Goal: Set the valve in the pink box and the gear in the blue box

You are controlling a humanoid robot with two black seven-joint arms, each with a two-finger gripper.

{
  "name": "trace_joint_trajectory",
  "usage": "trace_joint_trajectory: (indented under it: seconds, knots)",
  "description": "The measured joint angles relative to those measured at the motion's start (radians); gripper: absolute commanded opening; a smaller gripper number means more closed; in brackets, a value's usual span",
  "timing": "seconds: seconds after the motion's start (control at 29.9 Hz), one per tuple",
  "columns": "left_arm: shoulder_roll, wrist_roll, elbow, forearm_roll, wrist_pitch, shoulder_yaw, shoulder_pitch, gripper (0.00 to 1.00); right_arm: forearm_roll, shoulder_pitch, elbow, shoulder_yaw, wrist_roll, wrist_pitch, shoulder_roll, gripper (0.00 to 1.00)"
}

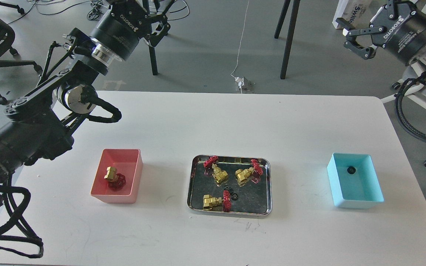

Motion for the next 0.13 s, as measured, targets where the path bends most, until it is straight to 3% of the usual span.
trace_joint_trajectory:
  seconds: [0.13]
  knots:
    - [-0.029,0.0,0.022,-0.08,-0.001,-0.009,0.041,0.99,0.011,-0.023,-0.081,0.011,0.033,0.008,0.088,1.0]
